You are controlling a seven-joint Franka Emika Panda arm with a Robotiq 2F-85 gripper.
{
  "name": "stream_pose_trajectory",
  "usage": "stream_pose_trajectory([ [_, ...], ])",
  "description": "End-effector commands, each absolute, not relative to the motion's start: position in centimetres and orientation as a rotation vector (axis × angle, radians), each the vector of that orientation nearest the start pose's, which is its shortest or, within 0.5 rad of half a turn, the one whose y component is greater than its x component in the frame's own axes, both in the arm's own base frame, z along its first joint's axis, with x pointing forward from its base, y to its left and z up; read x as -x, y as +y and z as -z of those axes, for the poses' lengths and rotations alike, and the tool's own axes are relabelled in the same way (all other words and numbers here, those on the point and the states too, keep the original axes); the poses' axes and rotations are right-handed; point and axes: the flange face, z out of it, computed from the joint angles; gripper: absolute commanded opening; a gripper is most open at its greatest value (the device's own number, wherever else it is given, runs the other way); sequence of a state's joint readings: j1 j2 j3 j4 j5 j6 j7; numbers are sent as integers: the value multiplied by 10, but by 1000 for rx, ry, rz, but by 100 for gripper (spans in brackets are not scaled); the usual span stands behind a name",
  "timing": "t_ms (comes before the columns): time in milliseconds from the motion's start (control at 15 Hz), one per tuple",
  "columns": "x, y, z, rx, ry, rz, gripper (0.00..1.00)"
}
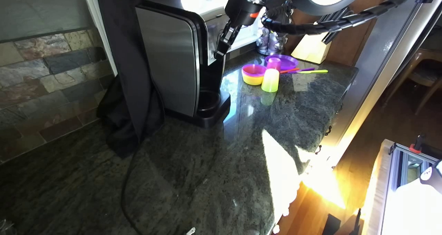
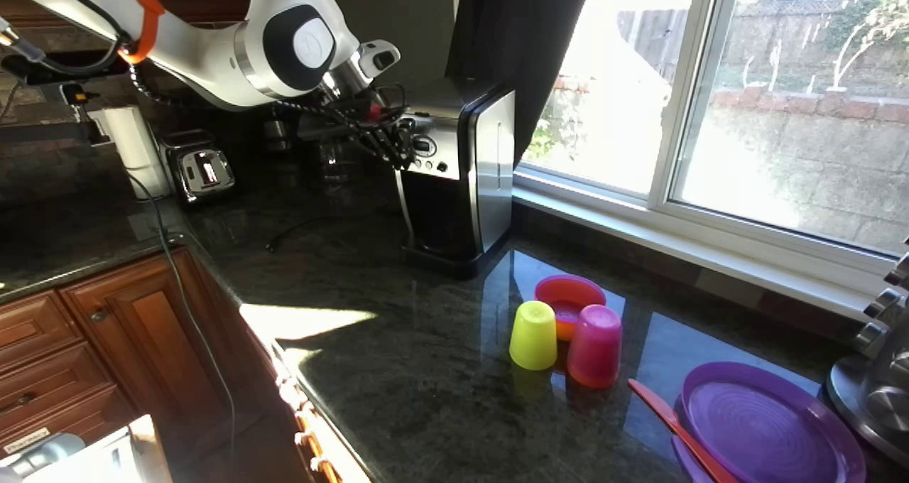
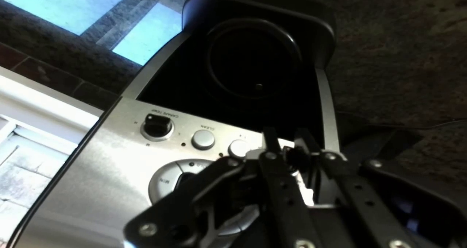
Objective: Turn the left knob on the coffeemaker to the left.
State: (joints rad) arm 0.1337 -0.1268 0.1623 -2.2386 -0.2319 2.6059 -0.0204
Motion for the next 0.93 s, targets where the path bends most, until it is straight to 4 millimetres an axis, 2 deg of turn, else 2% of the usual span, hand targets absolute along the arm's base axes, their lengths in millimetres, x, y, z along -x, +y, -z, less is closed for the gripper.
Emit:
stream_pose_trajectory([
  [0,-515,168,-470,3043,-742,835,0],
  [67,-515,168,-471,3044,-741,835,3],
  [133,-515,168,-470,3046,-739,833,0],
  [467,-514,170,-472,3078,-776,832,2],
  [867,-509,187,-471,3254,-1028,843,2],
])
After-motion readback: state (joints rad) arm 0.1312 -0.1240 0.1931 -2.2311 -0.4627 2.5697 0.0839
